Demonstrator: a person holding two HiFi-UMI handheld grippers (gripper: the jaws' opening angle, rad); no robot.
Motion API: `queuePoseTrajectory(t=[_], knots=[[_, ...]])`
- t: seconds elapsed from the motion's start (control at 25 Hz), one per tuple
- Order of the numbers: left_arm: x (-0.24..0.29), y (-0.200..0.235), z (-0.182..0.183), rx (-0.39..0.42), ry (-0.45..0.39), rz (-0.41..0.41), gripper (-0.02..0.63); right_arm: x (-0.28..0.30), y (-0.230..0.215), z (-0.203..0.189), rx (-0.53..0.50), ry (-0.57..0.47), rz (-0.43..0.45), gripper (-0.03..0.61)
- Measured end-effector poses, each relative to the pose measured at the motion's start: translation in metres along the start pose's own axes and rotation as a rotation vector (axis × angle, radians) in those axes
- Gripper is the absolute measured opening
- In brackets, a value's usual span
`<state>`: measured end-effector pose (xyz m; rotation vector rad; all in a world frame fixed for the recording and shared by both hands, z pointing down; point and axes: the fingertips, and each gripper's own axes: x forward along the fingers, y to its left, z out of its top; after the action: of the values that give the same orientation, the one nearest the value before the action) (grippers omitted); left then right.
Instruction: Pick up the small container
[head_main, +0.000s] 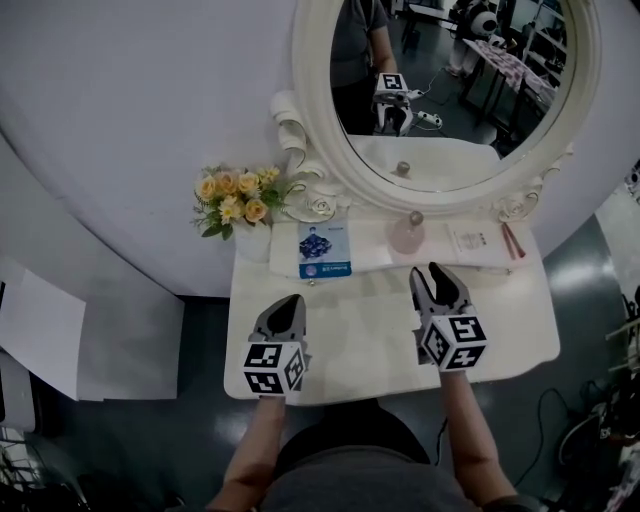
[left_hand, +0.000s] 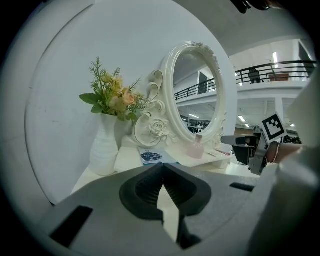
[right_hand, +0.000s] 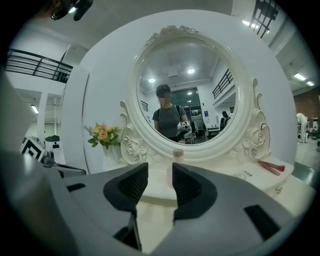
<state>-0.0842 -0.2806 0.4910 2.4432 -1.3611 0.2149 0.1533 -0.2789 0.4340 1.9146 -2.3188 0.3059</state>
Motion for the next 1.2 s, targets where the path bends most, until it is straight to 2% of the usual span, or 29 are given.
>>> queuePoseTrajectory(t=[0.48,1.2], knots=[[0.024,0.008,0.009,-0.008,0.005,0.047,0.006,0.051,-0.028,0.006,-0.009,0.024,0.024,0.152],[0.037,0.023,0.006,-0.042,0.026,0.141,0.006,0.116,-0.043,0.003,-0.016,0.079,0.083,0.199]])
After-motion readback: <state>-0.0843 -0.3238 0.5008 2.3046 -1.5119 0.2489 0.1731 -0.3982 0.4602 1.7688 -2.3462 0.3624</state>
